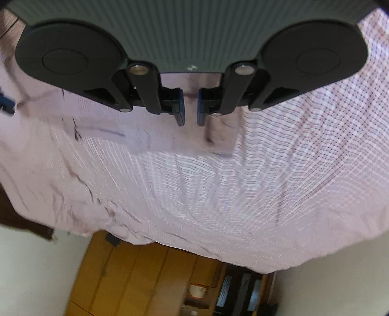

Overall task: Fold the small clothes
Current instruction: 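Lower the hem onto the cardigan and open both grippers, then withdraw both open grippers from the folded cardigan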

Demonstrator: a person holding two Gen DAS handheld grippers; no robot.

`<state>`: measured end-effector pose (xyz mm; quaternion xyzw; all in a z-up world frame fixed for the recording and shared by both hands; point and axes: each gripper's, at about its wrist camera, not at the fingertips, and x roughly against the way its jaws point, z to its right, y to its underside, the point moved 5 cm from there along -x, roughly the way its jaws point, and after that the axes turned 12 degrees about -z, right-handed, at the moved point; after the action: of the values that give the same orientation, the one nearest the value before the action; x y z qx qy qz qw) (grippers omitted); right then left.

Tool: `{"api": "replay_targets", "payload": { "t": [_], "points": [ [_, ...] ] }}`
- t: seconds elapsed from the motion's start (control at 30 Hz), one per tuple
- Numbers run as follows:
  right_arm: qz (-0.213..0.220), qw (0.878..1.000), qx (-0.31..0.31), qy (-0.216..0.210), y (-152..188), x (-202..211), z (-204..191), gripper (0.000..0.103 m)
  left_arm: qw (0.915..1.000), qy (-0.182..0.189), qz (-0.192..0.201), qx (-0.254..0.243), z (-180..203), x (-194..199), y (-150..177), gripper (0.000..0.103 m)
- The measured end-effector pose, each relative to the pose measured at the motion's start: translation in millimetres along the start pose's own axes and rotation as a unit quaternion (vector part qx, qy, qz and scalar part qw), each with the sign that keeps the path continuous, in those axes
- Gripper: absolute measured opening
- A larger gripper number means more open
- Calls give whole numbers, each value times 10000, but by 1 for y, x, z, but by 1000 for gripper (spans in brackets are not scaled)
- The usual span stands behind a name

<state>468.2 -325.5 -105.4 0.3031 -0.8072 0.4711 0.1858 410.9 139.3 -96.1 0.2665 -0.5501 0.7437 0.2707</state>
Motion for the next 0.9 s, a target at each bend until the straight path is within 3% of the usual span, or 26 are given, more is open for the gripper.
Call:
{"api": "replay_targets", "payload": {
  "t": [0.13,0.2,0.27,0.33,0.43,0.6,0.7,0.9],
  "points": [
    [-98,9987,498,47,18,5,-23,47,9988,6,6,-481,34,1,14,16],
    [-206,9941,1038,246,29,1,-40,47,9947,281,-303,-945,57,-11,28,18],
    [-139,9855,1603,534,37,0,-57,47,9913,282,-485,-1191,72,-23,40,19],
    [-246,9809,1925,154,42,-3,-71,47,9880,231,-587,-1412,81,-34,44,19],
    [-659,9727,2198,-356,49,-20,-86,47,9886,231,-606,-1359,83,-45,37,18],
    [-1474,9579,2462,-38,56,-61,-98,47,9875,326,-764,-1341,82,-68,17,18],
    [-1514,9572,2465,-11,49,-79,-104,47,9878,436,-815,-1252,80,-80,3,18],
    [-1395,9611,2382,-21,20,-115,-118,47,9905,167,-580,-1235,78,-93,-29,18]
  ]
}}
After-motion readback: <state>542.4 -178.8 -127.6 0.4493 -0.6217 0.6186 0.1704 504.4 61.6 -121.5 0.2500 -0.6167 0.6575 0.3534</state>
